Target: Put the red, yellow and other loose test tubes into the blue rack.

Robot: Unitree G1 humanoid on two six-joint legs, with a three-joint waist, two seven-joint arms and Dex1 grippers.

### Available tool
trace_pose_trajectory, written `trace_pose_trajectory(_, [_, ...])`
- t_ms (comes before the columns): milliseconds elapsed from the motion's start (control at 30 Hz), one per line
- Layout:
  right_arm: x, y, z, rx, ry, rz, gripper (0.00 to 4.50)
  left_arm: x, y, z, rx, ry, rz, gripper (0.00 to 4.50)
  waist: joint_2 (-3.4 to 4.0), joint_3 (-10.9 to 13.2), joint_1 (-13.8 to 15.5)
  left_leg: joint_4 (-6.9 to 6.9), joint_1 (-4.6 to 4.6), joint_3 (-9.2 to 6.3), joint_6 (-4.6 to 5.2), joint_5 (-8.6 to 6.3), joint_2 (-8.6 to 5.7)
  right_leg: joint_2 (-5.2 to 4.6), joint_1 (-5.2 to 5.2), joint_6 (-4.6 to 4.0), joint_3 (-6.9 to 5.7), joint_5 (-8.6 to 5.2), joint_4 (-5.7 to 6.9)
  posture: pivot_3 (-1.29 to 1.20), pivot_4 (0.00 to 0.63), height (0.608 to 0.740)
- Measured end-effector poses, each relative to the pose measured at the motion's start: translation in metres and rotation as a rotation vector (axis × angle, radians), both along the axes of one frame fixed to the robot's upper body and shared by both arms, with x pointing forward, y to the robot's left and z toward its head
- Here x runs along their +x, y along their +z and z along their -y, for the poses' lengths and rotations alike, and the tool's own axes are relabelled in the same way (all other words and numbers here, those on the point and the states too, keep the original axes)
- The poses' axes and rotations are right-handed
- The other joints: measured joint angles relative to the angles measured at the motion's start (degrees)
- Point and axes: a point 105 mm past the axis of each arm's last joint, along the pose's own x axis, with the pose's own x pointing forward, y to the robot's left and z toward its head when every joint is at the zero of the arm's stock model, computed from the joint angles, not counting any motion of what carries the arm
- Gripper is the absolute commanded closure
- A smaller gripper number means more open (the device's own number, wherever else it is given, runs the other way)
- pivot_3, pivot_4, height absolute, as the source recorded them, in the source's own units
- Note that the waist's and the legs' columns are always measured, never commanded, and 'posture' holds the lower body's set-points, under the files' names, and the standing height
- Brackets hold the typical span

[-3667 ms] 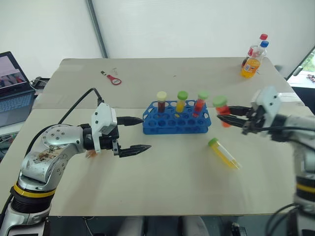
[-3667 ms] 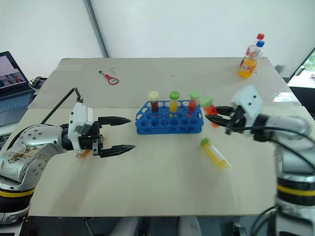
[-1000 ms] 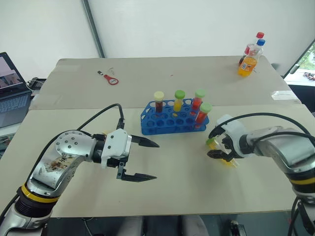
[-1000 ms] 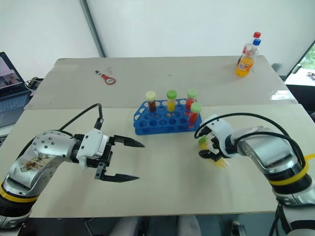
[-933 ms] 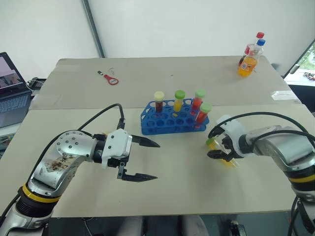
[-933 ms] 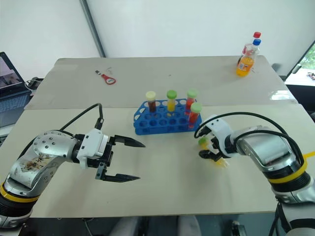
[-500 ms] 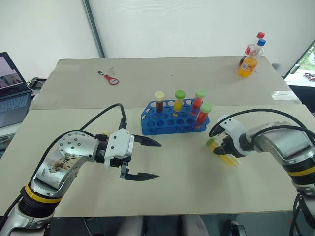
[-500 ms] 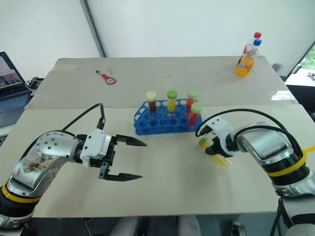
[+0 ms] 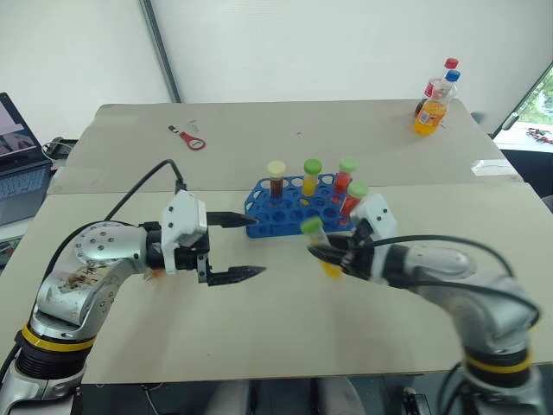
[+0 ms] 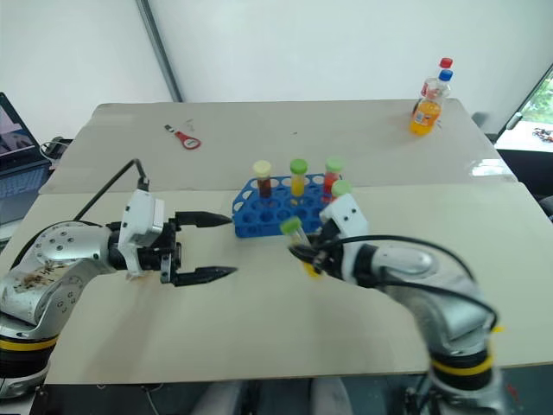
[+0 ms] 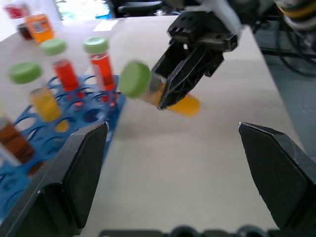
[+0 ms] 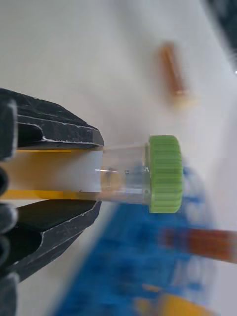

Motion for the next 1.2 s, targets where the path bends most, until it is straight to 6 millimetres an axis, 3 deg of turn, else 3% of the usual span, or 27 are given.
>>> trace_pose_trajectory(100, [0.017, 0.022, -0.004, 0.114, -0.107, 0.165, 3.51, 0.005, 0.0, -0.006, -0.006, 0.038, -0.013, 0.0, -0.07, -0.04, 0.26, -0.01, 0.07, -0.02, -0.05, 0.03, -0.01, 0.01, 0.06, -0.01, -0.03, 0.09, -0.06, 0.0, 0.15, 0.74])
trace_pose_trajectory(200, [0.028, 0.026, -0.01, 0.178, -0.18, 0.251, 3.51, 0.005, -0.001, -0.006, -0.007, 0.041, -0.016, 0.0, -0.07, -0.04, 0.14, -0.03, 0.06, -0.02, -0.06, 0.03, 0.0, 0.02, 0.02, -0.02, -0.02, 0.1, -0.05, 0.0, 0.15, 0.74])
trace_pose_trajectory(500, [0.058, 0.011, -0.005, 0.221, -0.358, 0.349, 3.51, 0.003, 0.002, -0.001, -0.027, 0.032, -0.041, 0.0, -0.06, -0.04, -0.58, -0.1, 0.06, -0.02, -0.15, 0.09, 0.03, 0.07, -0.04, -0.04, -0.01, 0.11, -0.03, 0.0, 0.15, 0.74])
trace_pose_trajectory(1200, [0.08, -0.014, -0.023, 0.215, -0.448, 0.417, 3.52, 0.003, 0.006, 0.005, -0.032, 0.009, -0.051, 0.0, -0.05, -0.05, -1.62, -0.16, 0.07, -0.02, -0.17, 0.1, 0.04, 0.1, -0.06, -0.04, 0.02, 0.11, -0.03, 0.0, 0.15, 0.74])
